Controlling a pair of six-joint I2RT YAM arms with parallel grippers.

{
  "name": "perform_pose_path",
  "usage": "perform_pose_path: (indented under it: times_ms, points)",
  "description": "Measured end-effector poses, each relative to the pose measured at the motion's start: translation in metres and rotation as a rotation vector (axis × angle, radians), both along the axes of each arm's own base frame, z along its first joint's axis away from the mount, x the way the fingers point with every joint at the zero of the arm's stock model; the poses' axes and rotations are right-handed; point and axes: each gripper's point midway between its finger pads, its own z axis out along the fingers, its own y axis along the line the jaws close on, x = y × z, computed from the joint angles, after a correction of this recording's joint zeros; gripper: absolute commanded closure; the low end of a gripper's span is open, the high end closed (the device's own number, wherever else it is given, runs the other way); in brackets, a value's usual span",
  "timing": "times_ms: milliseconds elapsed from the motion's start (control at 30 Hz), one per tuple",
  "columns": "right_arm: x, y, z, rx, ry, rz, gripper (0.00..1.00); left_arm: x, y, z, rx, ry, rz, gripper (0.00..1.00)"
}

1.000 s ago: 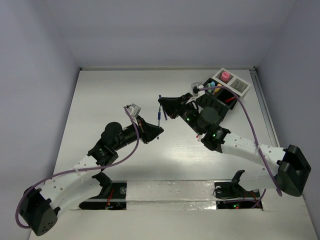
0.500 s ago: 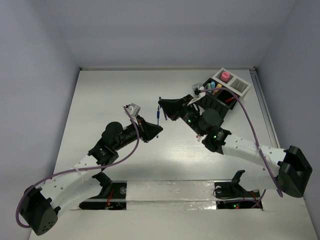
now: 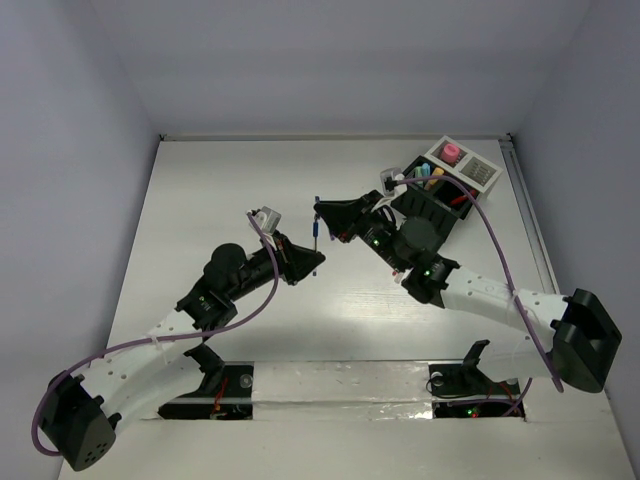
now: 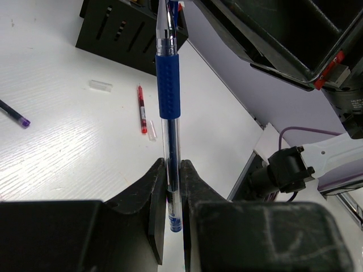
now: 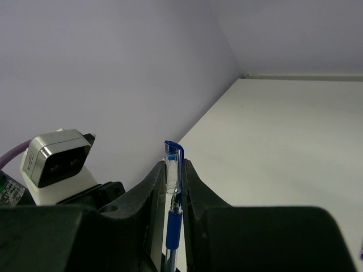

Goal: Sort the stationery into containers
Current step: Close the pen cap on the pen.

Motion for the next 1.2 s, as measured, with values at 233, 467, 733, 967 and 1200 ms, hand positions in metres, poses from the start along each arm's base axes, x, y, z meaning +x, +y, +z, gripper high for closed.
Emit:
perform_pose_path:
  times_ms: [233,467,733,967,1200]
  points:
    - [0.000,0.000,0.000,-0.001,0.000,0.001,1.00,0.000,0.000,0.000,0.001,0.001,0.000,1.00]
    - [0.001,-0.001,0.001,-0.012,-0.014,-0.009,1.00,0.000,0.000,0.000,0.001,0.001,-0.001,1.00]
    - [0.005,-0.004,0.004,-0.026,-0.033,-0.037,1.00,-0.002,-0.001,-0.001,0.002,0.002,-0.012,1.00]
    - [0.008,-0.002,0.005,-0.035,-0.042,-0.044,1.00,-0.002,-0.002,0.001,0.000,0.000,-0.016,1.00]
    - [0.010,0.001,0.000,-0.046,-0.035,-0.043,1.00,0.000,-0.001,0.008,-0.007,-0.013,-0.005,1.00]
